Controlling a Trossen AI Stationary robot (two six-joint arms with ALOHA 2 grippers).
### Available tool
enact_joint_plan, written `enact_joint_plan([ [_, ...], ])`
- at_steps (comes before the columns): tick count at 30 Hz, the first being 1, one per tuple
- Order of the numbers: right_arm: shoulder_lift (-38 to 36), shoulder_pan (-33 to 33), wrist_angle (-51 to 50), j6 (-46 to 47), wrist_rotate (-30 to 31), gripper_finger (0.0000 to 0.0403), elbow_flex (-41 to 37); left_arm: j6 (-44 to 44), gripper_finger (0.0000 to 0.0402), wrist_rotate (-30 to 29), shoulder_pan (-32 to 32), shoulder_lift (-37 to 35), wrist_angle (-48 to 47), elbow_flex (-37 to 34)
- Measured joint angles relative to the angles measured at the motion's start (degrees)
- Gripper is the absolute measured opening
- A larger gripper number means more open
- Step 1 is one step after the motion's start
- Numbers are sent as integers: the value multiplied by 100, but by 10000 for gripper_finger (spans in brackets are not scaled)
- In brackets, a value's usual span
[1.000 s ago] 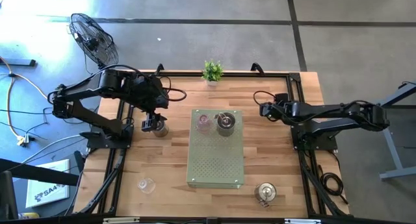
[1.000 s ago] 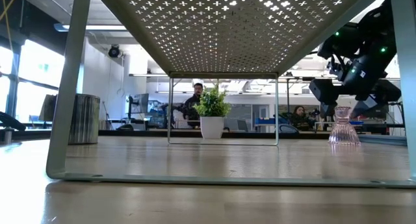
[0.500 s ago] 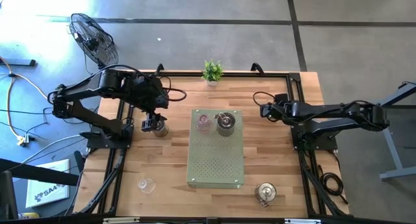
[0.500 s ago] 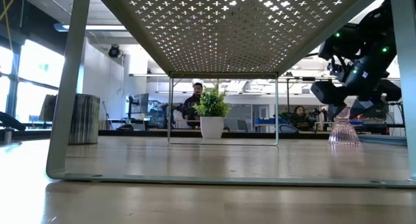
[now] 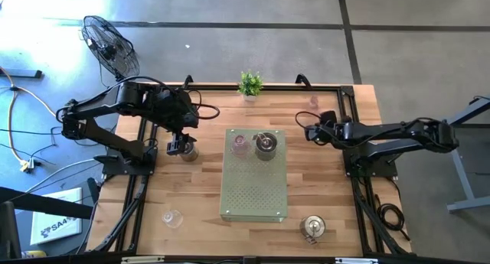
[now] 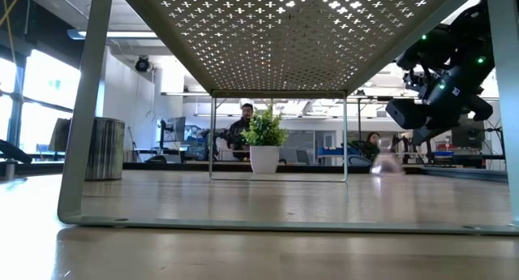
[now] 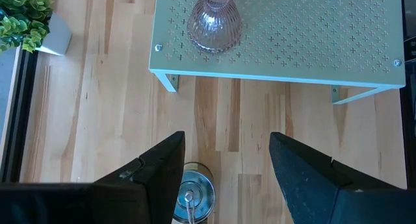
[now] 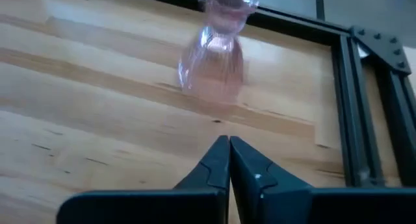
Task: Pick & Place candle stick holders
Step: Put the pink transparent candle holder on the shelf
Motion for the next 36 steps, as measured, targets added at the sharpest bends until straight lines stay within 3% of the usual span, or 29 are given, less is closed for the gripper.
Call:
enact_joint_plan([
  [13, -9, 7, 30, -103, -264, 2, -2, 1, 221, 0, -1, 0, 0, 0],
  [27, -549, -13, 647, -1149, -178, 54, 414, -1, 221, -1, -1, 0, 0, 0],
  [32, -664, -11, 1347, -1057, -600, 64, 463, -1, 221, -2, 1, 0, 0, 0],
  [36, -662, -8, 2296, -1094, -1398, 62, 466, 1, 221, -2, 1, 0, 0, 0],
])
